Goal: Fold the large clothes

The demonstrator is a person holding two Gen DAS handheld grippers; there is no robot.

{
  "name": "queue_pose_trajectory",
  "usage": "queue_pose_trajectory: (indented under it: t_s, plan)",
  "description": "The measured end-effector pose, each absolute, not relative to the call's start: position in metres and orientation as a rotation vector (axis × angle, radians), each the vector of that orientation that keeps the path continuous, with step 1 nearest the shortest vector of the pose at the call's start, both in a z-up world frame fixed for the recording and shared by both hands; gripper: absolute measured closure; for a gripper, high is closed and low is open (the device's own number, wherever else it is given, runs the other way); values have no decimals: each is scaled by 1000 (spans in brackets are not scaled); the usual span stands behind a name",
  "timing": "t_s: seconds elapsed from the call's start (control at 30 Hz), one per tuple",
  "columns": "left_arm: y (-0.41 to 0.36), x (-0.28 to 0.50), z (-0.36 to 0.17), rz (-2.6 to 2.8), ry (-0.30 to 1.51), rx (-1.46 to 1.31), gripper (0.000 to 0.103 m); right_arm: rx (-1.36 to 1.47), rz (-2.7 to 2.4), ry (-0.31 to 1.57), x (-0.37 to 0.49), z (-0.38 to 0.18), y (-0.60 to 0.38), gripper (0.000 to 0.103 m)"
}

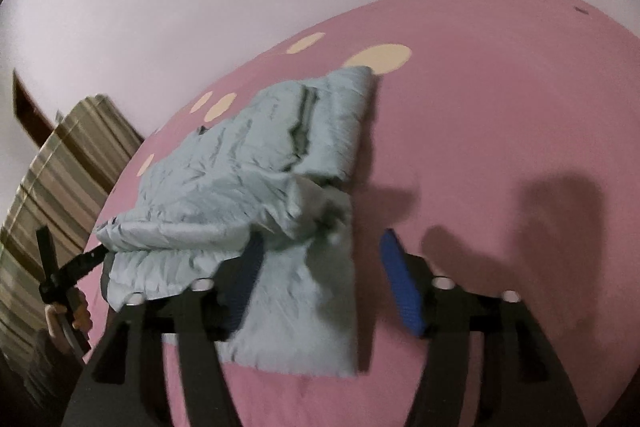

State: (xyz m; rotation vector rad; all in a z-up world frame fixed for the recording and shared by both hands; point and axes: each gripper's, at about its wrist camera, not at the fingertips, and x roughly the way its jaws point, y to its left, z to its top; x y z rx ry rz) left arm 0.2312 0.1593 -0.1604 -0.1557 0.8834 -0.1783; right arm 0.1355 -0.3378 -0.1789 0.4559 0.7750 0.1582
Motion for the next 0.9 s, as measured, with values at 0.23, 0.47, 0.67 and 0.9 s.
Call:
queue_pose_trajectory:
  t_s: [0.23, 0.47, 0.67, 0.9]
  plan:
    - [150, 250, -164, -246, 932, -132, 25, 387, 234, 805, 171, -178, -327, 37]
    - [150, 272, -174, -293, 983, -116, 26, 354, 245, 876, 196, -192, -326, 37]
    - [145, 283, -185, -356, 1024, -115, 53, 341, 258, 919, 203, -204, -322, 42]
    - [132, 281, -180, -371, 1019, -58, 84, 316, 269, 919, 201, -205, -313, 76]
